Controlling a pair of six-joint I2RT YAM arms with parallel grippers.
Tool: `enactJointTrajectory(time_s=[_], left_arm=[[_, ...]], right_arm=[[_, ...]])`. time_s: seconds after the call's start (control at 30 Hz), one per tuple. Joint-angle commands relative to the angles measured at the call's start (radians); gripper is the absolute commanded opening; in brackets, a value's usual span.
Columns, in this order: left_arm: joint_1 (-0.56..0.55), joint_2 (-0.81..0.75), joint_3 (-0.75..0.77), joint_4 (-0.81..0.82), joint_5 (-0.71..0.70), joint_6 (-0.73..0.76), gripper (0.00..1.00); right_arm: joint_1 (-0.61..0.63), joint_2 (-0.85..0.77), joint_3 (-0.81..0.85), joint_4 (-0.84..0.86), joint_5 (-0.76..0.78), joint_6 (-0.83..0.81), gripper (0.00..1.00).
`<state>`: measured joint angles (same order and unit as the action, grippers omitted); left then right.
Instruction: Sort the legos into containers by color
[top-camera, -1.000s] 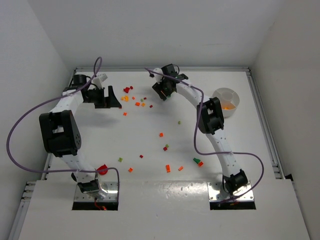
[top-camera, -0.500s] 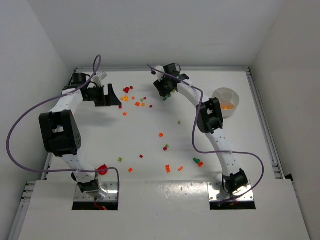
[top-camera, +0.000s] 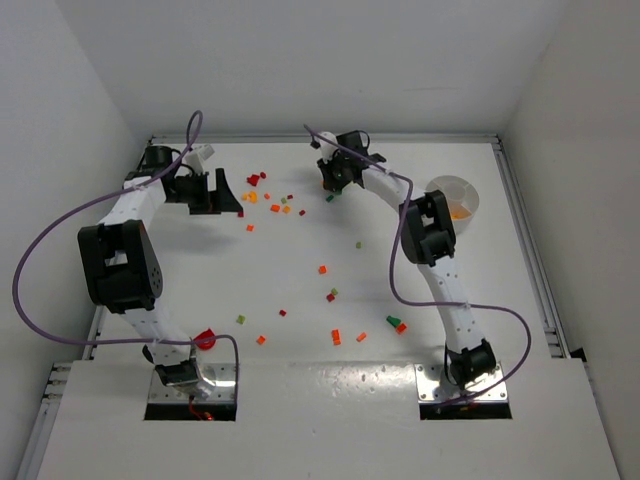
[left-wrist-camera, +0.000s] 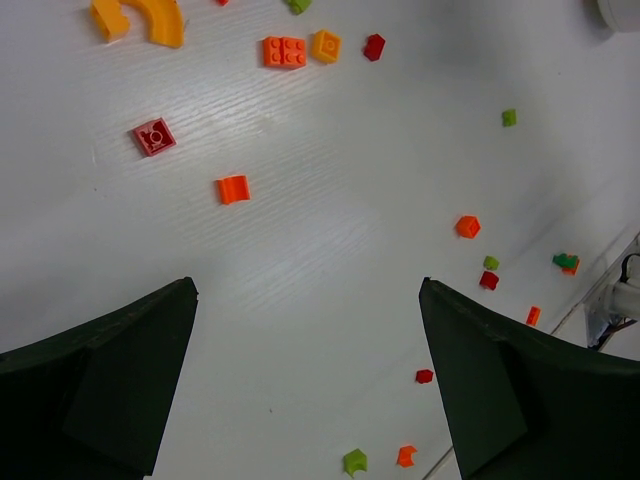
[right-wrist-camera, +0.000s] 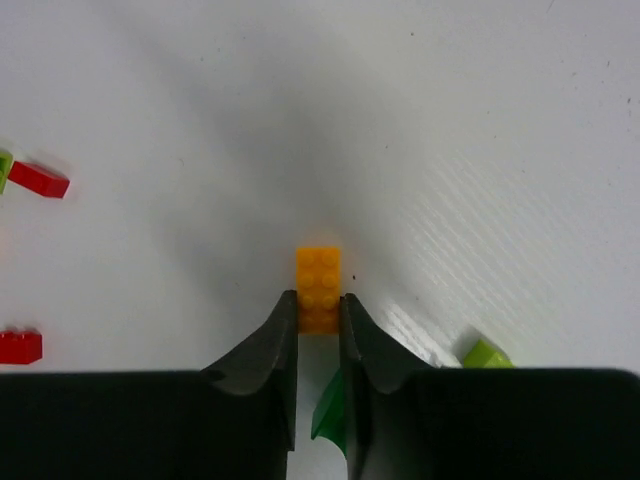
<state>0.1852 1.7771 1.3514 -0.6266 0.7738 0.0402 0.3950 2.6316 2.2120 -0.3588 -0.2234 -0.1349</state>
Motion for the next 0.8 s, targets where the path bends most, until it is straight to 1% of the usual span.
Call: enactJointTrajectory(time_s=[0.0, 0.03, 0.07, 0.1, 0.23, 0.27, 0.33, 0.37, 0.4, 0.43, 0.5, 0.53, 0.6, 0.63, 0.67, 0.73, 0.77], left_arm=[[0.013, -0.022, 0.041, 0.001, 0.001, 0.000, 1.00], [0.013, -0.022, 0.041, 0.001, 0.001, 0.000, 1.00], [0.013, -0.031, 0.041, 0.001, 0.001, 0.000, 1.00], [0.013, -0.031, 0.041, 0.001, -0.010, 0.009, 1.00], [0.013, -0.060, 0.031, 0.001, -0.028, 0.020, 1.00], [0.013, -0.061, 0.031, 0.001, -0.039, 0.020, 1.00], [0.003, -0.070, 0.022, 0.001, -0.060, 0.030, 1.00], [-0.007, -0.079, 0.022, 0.001, -0.070, 0.030, 1.00], [-0.007, -0.079, 0.012, 0.001, -0.070, 0.041, 1.00], [-0.033, -0.091, 0.002, 0.001, -0.093, 0.041, 1.00], [-0.059, -0.105, -0.009, 0.010, -0.116, 0.053, 1.00], [-0.090, -0.120, -0.009, 0.019, -0.148, 0.053, 1.00], [-0.127, -0.136, -0.021, 0.030, -0.189, 0.053, 1.00], [-0.165, -0.148, -0.034, 0.030, -0.209, 0.053, 1.00], [-0.183, -0.148, -0.034, 0.039, -0.250, 0.053, 1.00], [-0.240, -0.157, -0.034, 0.051, -0.325, 0.029, 1.00], [-0.257, -0.157, -0.034, 0.067, -0.335, 0.029, 1.00]], right_arm=[[-0.008, -0.039, -0.110, -0.080, 0.048, -0.025, 0.14], [-0.008, -0.060, -0.139, -0.066, 0.048, -0.025, 0.06], [0.001, -0.083, -0.193, -0.034, 0.064, -0.025, 0.02], [0.001, -0.106, -0.216, -0.025, 0.074, -0.025, 0.00], [0.001, -0.257, -0.316, -0.012, 0.064, 0.012, 0.00], [0.001, -0.344, -0.374, 0.009, 0.064, 0.012, 0.00], [0.001, -0.439, -0.438, 0.030, 0.064, 0.052, 0.00], [-0.008, -0.485, -0.499, 0.031, 0.055, 0.063, 0.00], [-0.008, -0.575, -0.527, 0.040, 0.055, 0.063, 0.00], [-0.018, -0.619, -0.575, 0.040, 0.083, 0.063, 0.00], [-0.031, -0.694, -0.613, 0.003, 0.093, 0.063, 0.00], [-0.045, -0.759, -0.642, -0.015, 0.110, 0.063, 0.00], [-0.065, -0.818, -0.672, -0.058, 0.119, 0.054, 0.00], [-0.074, -0.849, -0.702, -0.069, 0.155, 0.054, 0.00], [-0.099, -0.902, -0.721, -0.078, 0.166, 0.054, 0.00], [-0.142, -0.949, -0.770, -0.091, 0.218, 0.054, 0.00], [-0.160, -0.969, -0.785, -0.106, 0.228, 0.054, 0.00]])
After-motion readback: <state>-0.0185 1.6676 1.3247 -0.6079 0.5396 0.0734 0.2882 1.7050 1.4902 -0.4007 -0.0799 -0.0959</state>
